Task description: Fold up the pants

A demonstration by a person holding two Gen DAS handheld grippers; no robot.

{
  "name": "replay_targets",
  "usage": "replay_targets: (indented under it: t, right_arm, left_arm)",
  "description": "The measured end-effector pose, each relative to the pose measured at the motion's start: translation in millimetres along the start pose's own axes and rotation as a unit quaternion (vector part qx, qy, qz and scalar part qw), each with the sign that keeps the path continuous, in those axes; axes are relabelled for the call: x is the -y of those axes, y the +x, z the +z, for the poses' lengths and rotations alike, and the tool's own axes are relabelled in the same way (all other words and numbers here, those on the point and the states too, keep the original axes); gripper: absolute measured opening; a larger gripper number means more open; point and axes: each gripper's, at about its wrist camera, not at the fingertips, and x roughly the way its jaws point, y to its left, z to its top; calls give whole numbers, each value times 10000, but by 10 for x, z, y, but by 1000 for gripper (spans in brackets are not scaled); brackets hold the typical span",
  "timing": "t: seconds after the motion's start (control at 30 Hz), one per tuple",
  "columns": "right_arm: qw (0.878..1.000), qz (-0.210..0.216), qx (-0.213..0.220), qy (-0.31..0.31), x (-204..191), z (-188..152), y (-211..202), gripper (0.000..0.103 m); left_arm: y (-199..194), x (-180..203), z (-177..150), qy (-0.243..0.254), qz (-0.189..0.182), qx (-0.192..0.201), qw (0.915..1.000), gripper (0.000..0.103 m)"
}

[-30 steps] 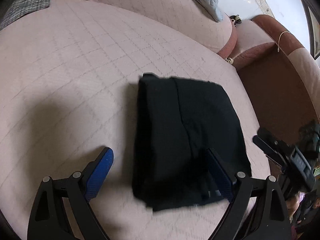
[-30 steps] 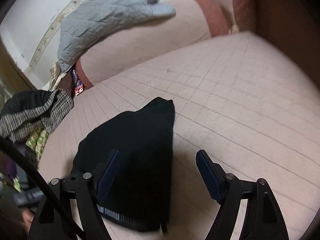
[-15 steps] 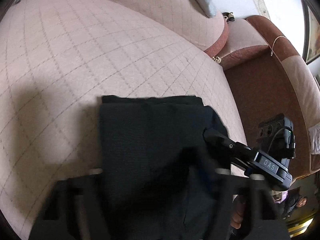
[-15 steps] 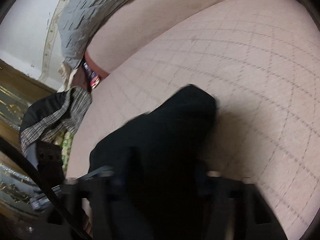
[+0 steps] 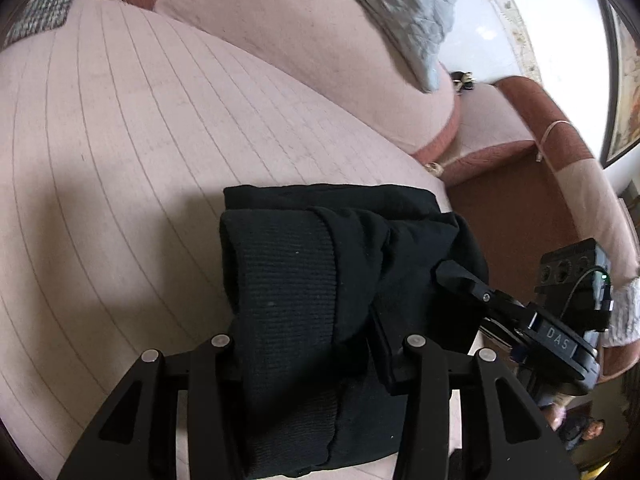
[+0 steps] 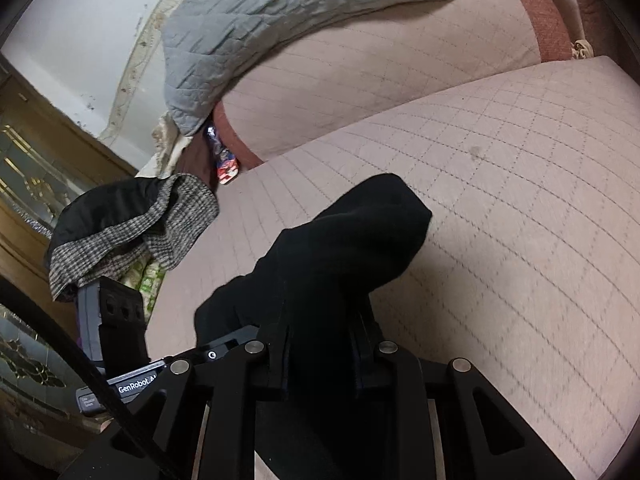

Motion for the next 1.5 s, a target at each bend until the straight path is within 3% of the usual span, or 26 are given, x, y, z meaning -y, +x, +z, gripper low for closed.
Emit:
replay_targets:
  t: [0.17,0.53,0.87,0.97,1.1,1.23,1.33,1.5]
  right_arm:
    - [9999,-141,-50,77,61,132,229,22]
    - [9996,-211,-77,147,186,377,467,22]
    - [9989,-287,-166,329,461,413,714,23]
    - [9986,-188,-178,472,560,406,753,28]
    - [9948,123,-268,973,801,388,829,48]
    - [9881,497,-198,1445,991,347,827,49]
    - [9883,295,-25,1493,984,361,720,56]
    - [9918,-180,391,1202,923,380,277,56]
  left_arm:
    - [131,-76,161,35,245,-82,9997,43]
    - [294,-139,372,51,335,-65,9994,43]
    - [424,-404,452,-158,69,-77,9998,54]
    - [424,-442,441,-183,-91,-12,9998,55]
    - [415,-570,434,-393,-464,33,9981,55]
    - [382,-677,458,-748,-772,13,9942,54]
    - [306,-719,464,-962,-774,21,9923,54]
    - [18,-912,432,-1303,-586,219,9895,54]
